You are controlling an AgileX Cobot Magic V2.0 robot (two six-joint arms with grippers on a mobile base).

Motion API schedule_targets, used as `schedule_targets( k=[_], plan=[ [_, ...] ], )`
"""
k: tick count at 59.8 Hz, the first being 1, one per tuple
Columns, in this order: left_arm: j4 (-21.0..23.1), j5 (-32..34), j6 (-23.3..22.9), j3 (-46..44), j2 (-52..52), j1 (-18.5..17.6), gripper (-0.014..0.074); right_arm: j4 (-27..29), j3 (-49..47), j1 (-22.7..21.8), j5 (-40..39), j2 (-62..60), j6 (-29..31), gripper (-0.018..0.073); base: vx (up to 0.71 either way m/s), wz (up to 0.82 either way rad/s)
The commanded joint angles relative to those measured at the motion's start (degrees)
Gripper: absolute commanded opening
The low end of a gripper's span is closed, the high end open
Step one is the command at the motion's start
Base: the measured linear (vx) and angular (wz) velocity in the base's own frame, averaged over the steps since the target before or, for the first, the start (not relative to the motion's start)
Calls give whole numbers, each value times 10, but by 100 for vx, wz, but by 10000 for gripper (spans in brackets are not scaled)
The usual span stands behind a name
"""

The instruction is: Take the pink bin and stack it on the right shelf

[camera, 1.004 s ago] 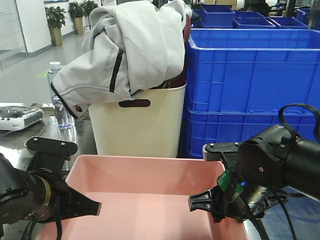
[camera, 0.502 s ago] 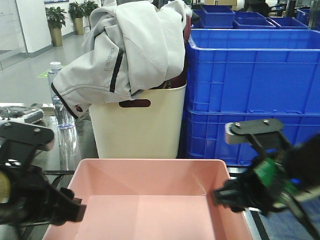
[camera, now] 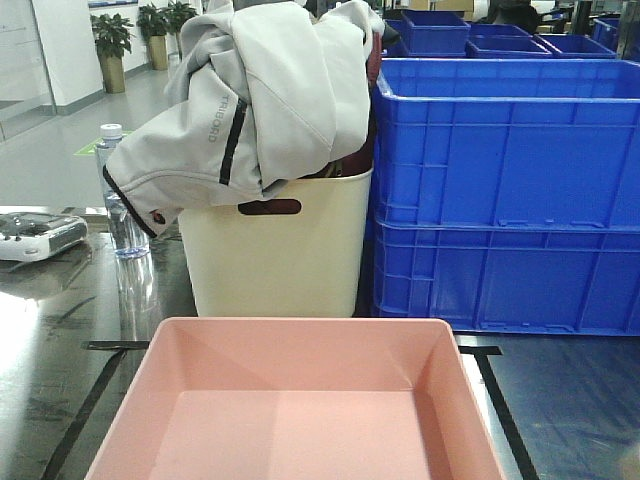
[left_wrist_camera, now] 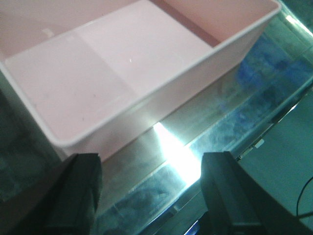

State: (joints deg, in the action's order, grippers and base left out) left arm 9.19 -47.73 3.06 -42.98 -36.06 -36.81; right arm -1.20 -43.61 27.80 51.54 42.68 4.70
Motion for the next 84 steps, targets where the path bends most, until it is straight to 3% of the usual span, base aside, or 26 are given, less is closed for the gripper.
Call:
schedule_targets(
  k=[1,9,15,31,37,41,66,69,75,84],
  plan=[
    [11,58,2,20,34,-3,555,6,9,-4,-33,-35,6,477,0,0],
    [7,82,1,54,59,-3,542,7,37,-4,-36,-60,2,461,0,0],
    [6,97,0,69,64,-3,480,6,49,-4,-39,-64,-8,393,0,0],
    [-13,124,-2,79,62,-3,139,12,55,-4,-43,-64,-14,77,0,0],
    [-18,122,-2,79,62,-3,38,12,55,-4,-43,-64,-14,-11,0,0],
    [-18,122,-2,79,62,-3,-10,12,55,-4,-42,-64,-14,-15,0,0],
    [-18,122,-2,79,72,-3,-7,12,55,-4,-41,-64,-14,-12,0,0],
    [-15,121,-2,80,83,11,-7,12,55,-4,-41,-64,-14,-12,0,0],
    [-21,135,7,98,117,75,-7,12,55,-4,-41,-64,-14,-12,0,0],
    [-33,258,23,184,193,198,-7,17,55,-4,-41,-64,-14,-12,0,0]
  ],
)
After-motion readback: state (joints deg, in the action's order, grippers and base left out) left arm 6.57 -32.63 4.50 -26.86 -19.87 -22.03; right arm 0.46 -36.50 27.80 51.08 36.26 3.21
